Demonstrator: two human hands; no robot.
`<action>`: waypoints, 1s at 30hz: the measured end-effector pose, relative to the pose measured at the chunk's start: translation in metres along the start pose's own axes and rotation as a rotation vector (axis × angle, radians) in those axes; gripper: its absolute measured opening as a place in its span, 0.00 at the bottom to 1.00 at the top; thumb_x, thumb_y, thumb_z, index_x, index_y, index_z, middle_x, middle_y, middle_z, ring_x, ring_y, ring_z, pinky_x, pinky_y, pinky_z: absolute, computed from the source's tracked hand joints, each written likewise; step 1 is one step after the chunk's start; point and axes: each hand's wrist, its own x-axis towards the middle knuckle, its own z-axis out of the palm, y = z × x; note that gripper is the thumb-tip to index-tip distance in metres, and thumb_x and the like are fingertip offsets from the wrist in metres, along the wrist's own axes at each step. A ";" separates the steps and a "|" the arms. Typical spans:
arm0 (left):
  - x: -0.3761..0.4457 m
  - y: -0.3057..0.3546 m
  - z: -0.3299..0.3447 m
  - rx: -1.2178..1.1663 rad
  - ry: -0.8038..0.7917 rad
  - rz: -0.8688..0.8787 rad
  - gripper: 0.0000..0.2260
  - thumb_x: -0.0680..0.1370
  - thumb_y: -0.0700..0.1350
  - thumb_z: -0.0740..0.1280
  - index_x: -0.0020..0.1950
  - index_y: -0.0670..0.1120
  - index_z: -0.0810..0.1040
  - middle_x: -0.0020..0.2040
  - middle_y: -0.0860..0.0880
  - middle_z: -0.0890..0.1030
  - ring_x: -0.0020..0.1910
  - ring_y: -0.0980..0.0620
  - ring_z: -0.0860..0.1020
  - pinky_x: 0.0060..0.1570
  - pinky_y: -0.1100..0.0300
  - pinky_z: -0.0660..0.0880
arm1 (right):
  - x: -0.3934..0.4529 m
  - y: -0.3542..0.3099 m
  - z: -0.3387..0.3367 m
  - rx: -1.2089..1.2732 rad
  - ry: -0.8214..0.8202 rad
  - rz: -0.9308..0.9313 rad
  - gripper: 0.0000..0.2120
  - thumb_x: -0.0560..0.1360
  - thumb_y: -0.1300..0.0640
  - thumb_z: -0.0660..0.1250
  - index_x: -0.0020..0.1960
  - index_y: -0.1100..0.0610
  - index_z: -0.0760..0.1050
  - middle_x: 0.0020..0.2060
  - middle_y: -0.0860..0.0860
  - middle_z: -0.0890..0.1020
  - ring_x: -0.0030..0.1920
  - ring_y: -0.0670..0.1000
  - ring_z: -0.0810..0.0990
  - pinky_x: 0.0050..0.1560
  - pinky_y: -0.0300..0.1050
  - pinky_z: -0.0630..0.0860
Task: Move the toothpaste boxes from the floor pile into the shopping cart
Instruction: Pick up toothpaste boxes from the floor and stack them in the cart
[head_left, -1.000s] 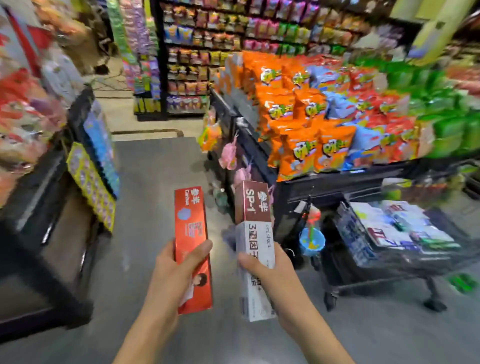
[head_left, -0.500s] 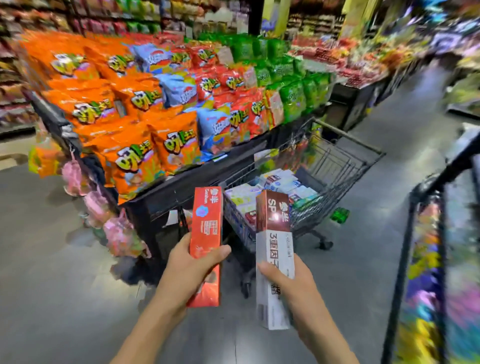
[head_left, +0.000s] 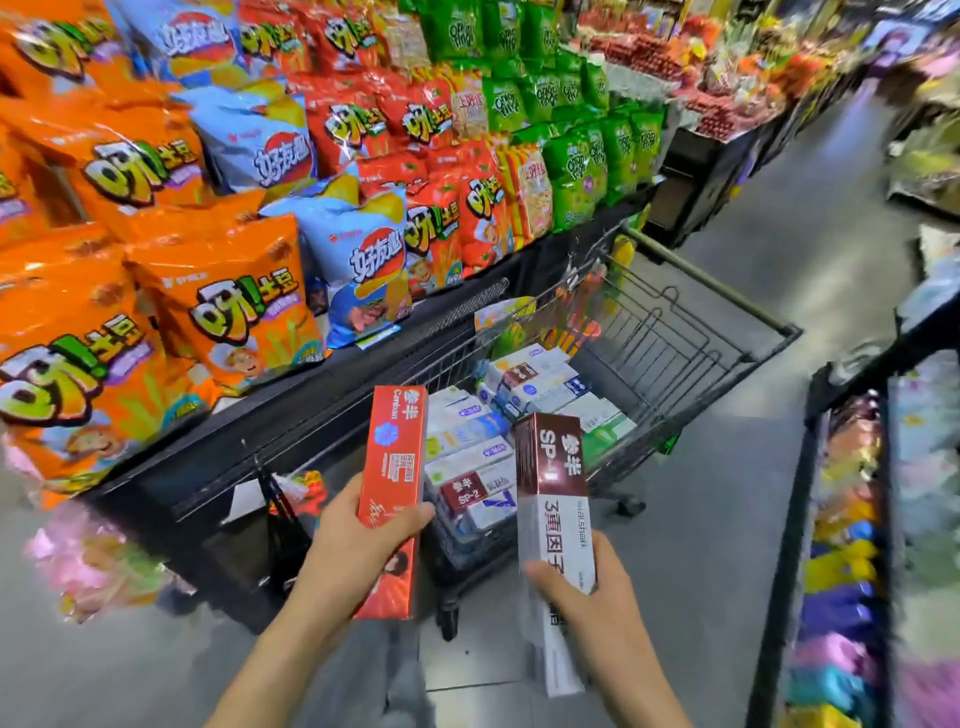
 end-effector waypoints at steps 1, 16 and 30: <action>0.017 0.001 0.004 0.000 0.008 -0.013 0.18 0.66 0.46 0.81 0.53 0.48 0.80 0.41 0.48 0.86 0.37 0.50 0.81 0.43 0.50 0.78 | 0.017 -0.004 -0.001 -0.038 -0.004 0.000 0.22 0.64 0.50 0.79 0.55 0.48 0.77 0.44 0.45 0.85 0.45 0.45 0.84 0.47 0.41 0.79; 0.194 -0.019 0.053 0.015 0.321 -0.148 0.26 0.67 0.48 0.82 0.61 0.55 0.75 0.48 0.50 0.85 0.44 0.48 0.84 0.41 0.56 0.80 | 0.299 -0.023 0.001 -0.746 -0.424 -0.237 0.26 0.68 0.43 0.74 0.63 0.42 0.71 0.51 0.43 0.76 0.52 0.43 0.75 0.49 0.43 0.75; 0.246 -0.065 0.129 0.059 0.734 -0.333 0.17 0.73 0.40 0.77 0.60 0.49 0.77 0.43 0.47 0.85 0.29 0.57 0.77 0.28 0.63 0.73 | 0.543 -0.004 0.103 -1.256 -0.929 -0.770 0.35 0.72 0.48 0.72 0.75 0.54 0.65 0.66 0.54 0.75 0.64 0.59 0.71 0.63 0.49 0.66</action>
